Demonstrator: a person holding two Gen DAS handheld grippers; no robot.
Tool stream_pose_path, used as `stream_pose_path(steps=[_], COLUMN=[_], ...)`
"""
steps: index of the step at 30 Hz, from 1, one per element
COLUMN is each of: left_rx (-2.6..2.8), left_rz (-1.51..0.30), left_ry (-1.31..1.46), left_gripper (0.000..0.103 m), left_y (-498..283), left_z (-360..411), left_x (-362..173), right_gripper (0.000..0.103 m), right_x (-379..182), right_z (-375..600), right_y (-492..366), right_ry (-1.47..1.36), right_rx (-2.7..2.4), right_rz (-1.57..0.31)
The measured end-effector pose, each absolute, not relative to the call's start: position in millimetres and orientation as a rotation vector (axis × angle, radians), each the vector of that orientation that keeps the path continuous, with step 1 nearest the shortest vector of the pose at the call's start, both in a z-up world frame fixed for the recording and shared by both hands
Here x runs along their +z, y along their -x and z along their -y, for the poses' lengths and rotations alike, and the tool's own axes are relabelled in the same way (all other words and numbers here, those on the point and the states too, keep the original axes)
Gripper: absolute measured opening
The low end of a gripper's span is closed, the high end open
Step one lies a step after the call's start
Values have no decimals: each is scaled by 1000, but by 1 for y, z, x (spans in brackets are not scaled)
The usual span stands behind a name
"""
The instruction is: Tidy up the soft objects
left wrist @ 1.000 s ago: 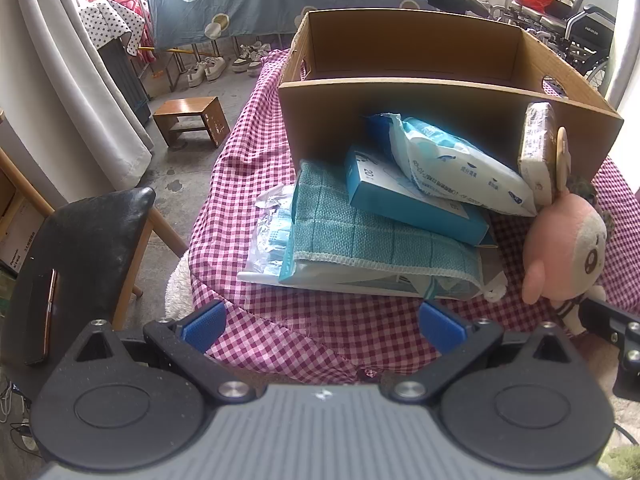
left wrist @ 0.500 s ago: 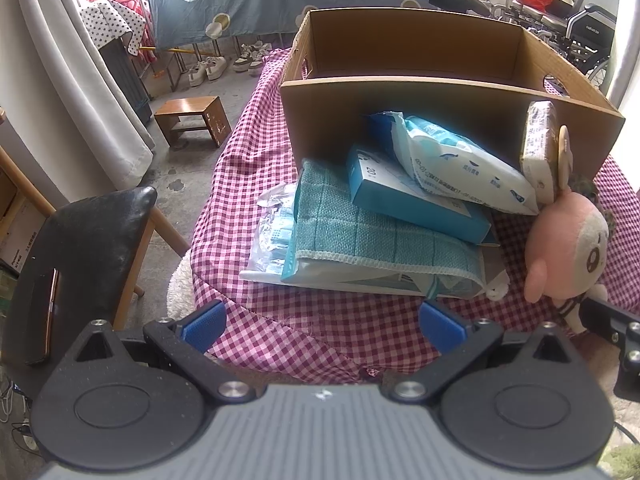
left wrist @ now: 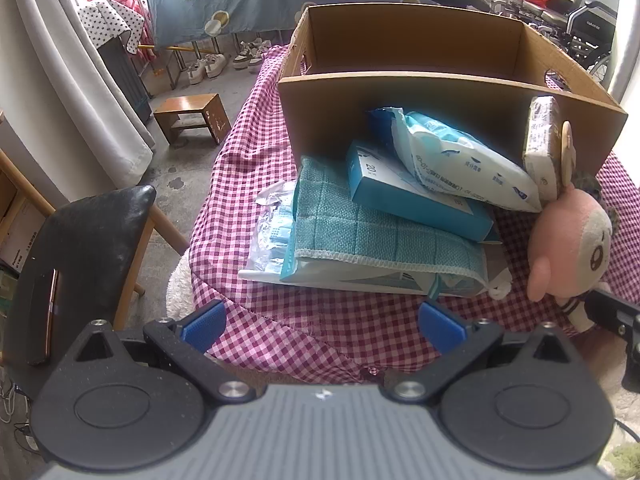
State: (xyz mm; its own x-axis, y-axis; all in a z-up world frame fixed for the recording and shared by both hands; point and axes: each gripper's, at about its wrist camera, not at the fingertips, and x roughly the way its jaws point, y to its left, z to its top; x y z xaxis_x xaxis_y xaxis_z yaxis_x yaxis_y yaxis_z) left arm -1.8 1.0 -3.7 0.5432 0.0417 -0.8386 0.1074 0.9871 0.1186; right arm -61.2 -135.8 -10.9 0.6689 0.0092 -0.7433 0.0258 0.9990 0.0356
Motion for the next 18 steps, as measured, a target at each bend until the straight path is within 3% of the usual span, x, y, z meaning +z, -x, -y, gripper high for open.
stream_pose_path(steps=[18], left_rx=[-57], left_rz=[-969], left_ry=[-204], left_gripper=[103], left_y=[-18], left_z=[4], left_x=[0], right_gripper=[102], right_x=[3], right_z=[157], right_y=[39], right_ry=[-116], right_rx=[39], right_rz=[-724])
